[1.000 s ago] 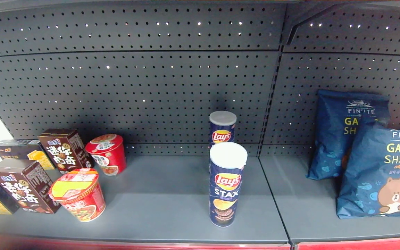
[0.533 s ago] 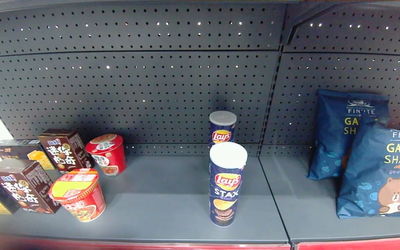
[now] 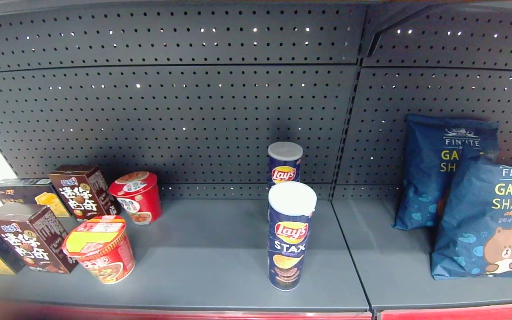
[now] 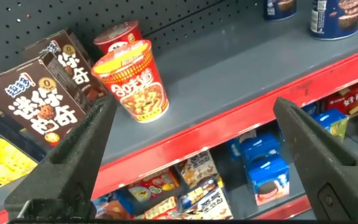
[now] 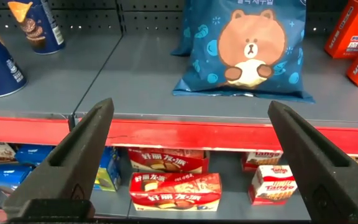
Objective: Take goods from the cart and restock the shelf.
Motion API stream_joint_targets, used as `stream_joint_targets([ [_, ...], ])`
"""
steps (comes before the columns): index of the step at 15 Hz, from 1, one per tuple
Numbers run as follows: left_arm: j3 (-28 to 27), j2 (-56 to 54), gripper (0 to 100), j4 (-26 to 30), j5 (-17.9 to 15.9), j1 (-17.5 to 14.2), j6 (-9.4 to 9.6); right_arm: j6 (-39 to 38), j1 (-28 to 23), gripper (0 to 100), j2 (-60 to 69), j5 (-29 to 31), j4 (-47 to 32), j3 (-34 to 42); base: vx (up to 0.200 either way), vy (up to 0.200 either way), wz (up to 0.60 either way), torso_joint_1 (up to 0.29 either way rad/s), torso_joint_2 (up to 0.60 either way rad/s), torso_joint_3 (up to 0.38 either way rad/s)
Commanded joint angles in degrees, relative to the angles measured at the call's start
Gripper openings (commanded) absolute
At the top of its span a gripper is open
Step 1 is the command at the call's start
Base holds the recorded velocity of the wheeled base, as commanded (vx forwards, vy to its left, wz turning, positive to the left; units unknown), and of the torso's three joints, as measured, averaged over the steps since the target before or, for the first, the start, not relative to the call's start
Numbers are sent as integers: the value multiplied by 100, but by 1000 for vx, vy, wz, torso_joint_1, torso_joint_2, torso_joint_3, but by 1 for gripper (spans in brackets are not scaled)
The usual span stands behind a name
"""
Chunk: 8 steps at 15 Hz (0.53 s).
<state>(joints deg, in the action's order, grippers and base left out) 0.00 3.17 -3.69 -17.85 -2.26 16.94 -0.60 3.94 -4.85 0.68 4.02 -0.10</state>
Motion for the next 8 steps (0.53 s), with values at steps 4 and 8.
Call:
stream_joint_targets([
  [4,0,26,100,0,-8,-3,-86,16,2,100,-25,-24,2,1,0,0,0,0,0,0],
  [8,0,26,100,0,1,-3,-279,42,2,100,-25,-24,2,1,0,0,0,0,0,0],
])
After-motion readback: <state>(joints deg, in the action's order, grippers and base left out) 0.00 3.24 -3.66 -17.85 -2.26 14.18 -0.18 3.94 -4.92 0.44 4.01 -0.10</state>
